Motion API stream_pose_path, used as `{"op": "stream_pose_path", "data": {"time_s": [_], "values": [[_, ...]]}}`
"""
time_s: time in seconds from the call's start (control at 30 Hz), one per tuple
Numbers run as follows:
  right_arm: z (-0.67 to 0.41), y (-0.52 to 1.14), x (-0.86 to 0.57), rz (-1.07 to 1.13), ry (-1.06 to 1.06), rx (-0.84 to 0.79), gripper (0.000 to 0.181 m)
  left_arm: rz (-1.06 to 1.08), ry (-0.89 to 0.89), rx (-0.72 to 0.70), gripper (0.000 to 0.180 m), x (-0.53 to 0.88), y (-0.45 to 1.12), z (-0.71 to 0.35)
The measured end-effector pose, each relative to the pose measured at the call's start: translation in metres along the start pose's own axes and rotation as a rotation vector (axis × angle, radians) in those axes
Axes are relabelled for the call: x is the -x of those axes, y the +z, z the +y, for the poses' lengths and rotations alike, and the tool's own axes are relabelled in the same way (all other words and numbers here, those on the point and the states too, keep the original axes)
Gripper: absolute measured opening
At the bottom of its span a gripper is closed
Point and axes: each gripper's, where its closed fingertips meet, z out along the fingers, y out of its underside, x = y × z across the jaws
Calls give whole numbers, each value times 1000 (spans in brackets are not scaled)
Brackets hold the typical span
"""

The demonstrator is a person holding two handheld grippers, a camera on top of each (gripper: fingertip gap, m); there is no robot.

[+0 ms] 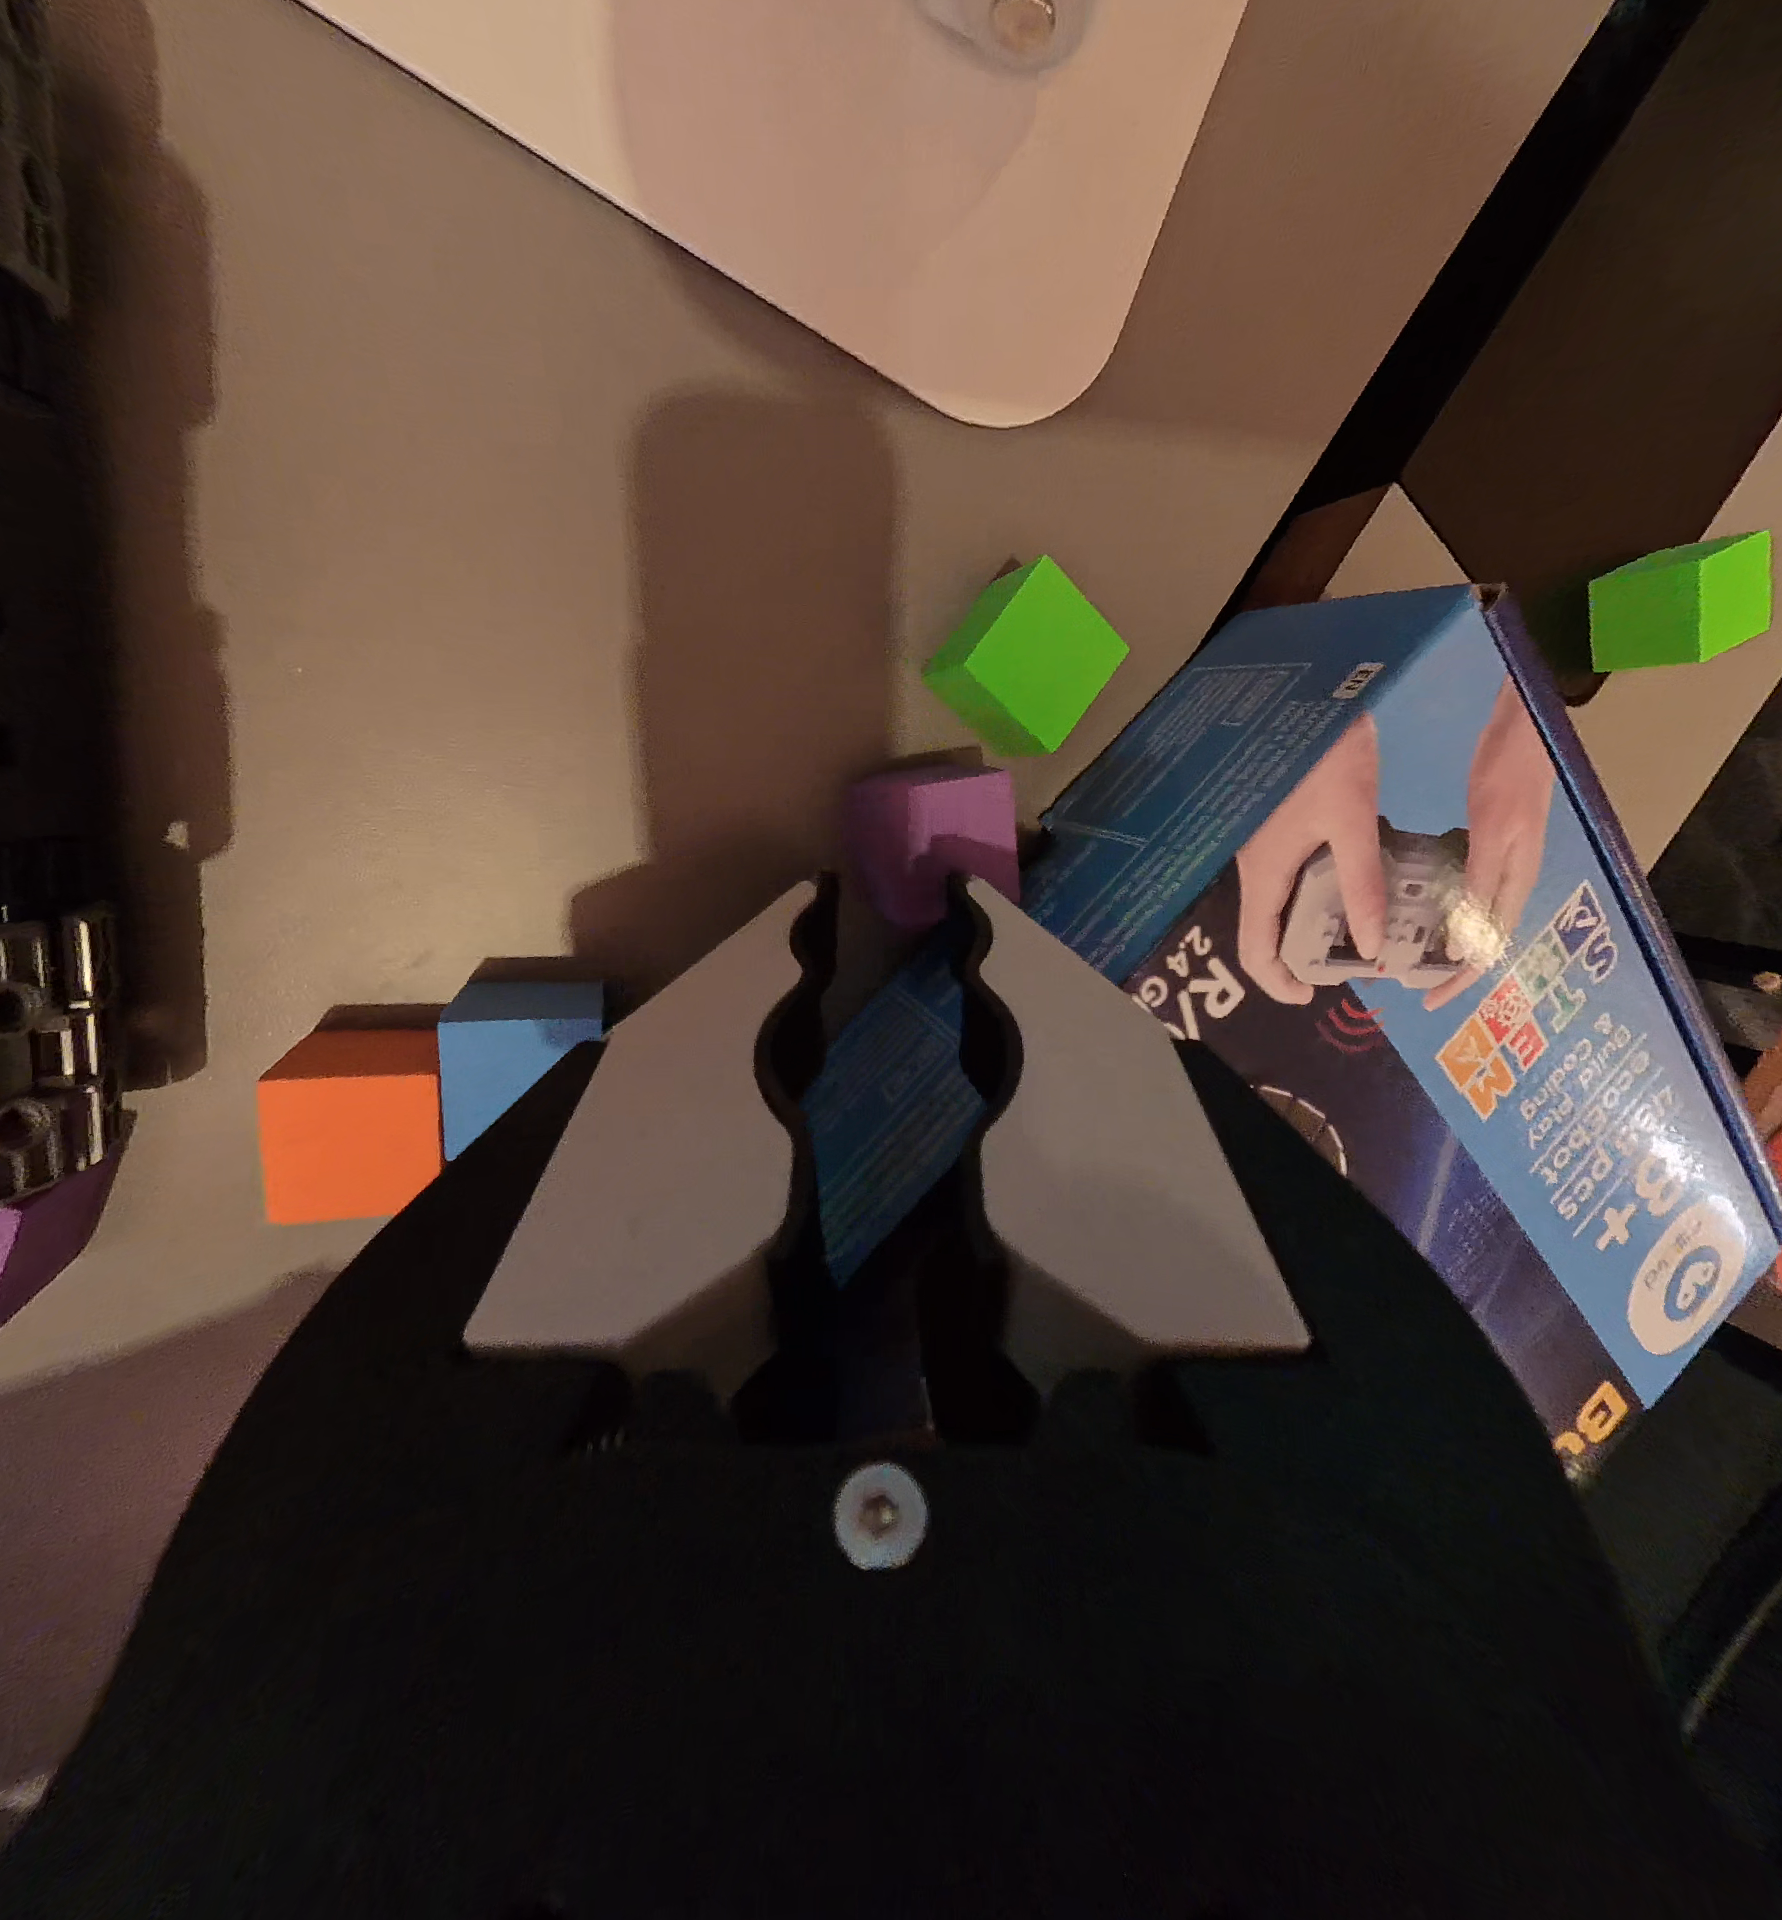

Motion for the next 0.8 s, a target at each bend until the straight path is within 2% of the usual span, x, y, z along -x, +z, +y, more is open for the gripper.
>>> {"op": "stream_pose_path", "data": {"time_s": [0.17, 0.2, 0.33, 0.43, 0.5, 0.57, 0.8], "values": [[3, -3, 6, -17, 11, 29, 22, 0, 2, 2, 0, 0, 0, 0], [3, -8, 14, -81, 16, 24, 2, 0, 1, 1, 0, 0, 0, 0], [4, -24, 21, -157, 110, -16, 34, 0, 2, 0, 0, 0, 0, 0], [2, -22, 29, -140, 92, -41, 33, 1, 3, 3, 0, 0, 0, 0], [2, -17, 19, -40, 66, -43, 39, 1, 3, 4, 0, 0, 0, 1], [-6, -13, 15, -36, 126, -86, 49, 0, 3, 4, 0, 0, 0, 1], [-5, -3, 2, 0, 220, -11, 37, 0, 0, 0, 0, 0, 0, 0]]}}
